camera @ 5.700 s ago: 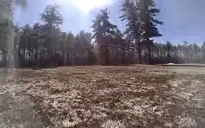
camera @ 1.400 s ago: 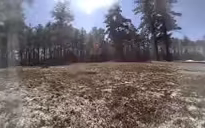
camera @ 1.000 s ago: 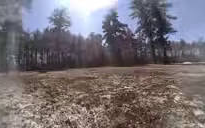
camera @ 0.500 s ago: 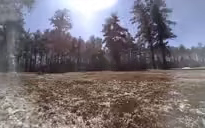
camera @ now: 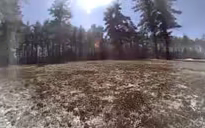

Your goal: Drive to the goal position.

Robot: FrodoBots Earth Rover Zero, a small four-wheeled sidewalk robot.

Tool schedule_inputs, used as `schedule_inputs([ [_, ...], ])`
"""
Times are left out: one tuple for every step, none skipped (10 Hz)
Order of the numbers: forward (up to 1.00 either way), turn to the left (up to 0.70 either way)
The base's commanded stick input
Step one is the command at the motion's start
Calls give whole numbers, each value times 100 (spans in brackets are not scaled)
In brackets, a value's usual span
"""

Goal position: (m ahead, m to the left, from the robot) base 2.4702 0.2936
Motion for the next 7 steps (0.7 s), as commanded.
schedule_inputs([
  [50, 0],
  [50, 0],
  [50, 0],
  [50, 0],
  [50, 0],
  [50, 0],
  [50, 0],
])
